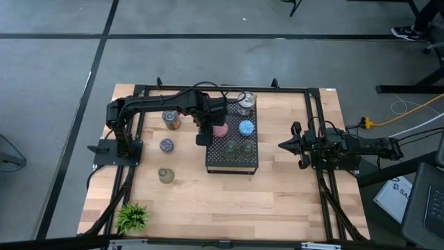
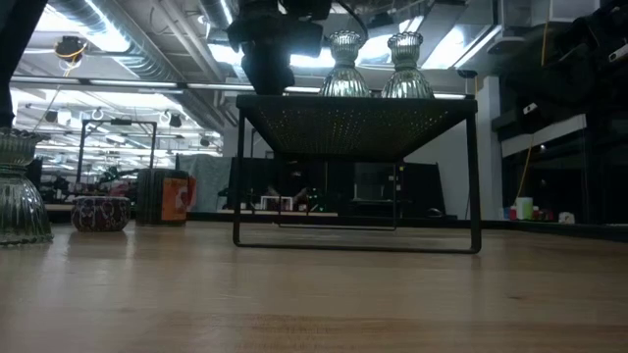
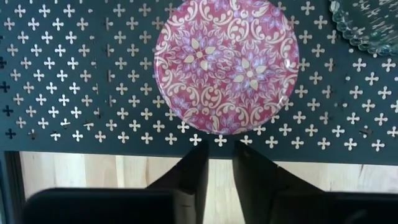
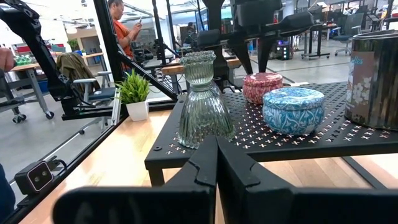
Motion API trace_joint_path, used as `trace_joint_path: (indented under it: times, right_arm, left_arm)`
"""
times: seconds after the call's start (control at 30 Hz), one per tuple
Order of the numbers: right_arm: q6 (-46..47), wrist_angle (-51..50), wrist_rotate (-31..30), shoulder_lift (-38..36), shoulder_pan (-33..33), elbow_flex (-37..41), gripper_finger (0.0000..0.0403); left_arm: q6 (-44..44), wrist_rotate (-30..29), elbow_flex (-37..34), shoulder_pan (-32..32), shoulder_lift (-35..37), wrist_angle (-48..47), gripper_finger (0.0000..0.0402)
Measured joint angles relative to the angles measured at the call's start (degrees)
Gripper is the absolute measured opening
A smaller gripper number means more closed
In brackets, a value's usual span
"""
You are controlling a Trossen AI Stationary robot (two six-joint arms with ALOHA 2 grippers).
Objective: Pick & Place candle stick holders
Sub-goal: Put the patterned pink scented candle on the shelf aligned with the other patterned blue scented candle
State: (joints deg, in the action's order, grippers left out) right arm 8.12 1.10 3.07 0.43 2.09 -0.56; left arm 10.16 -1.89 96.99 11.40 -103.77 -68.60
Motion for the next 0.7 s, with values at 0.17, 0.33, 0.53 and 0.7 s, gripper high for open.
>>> trace_joint_path:
  times: [0.17, 0.33, 0.53, 0.7]
  right_arm:
    - [0.0, 0.0, 0.0, 0.0, 0.0, 0.0, 0.0005]
    - [0.0, 0.0, 0.0, 0.0, 0.0, 0.0, 0.0005]
    - [0.0, 0.0, 0.0, 0.0, 0.0, 0.0, 0.0005]
    - [0.0, 0.0, 0.0, 0.0, 0.0, 0.0, 0.0005]
  left_arm:
    - [-0.3, 0.0, 0.0, 0.0, 0.0, 0.3, 0.0029]
    - [-0.4, 0.0, 0.0, 0.0, 0.0, 1.1, 0.0003]
    - [-0.3, 0.0, 0.0, 0.0, 0.0, 1.6, 0.0002]
    - [-0.4, 0.0, 0.0, 0.0, 0.0, 3.1, 0.0003]
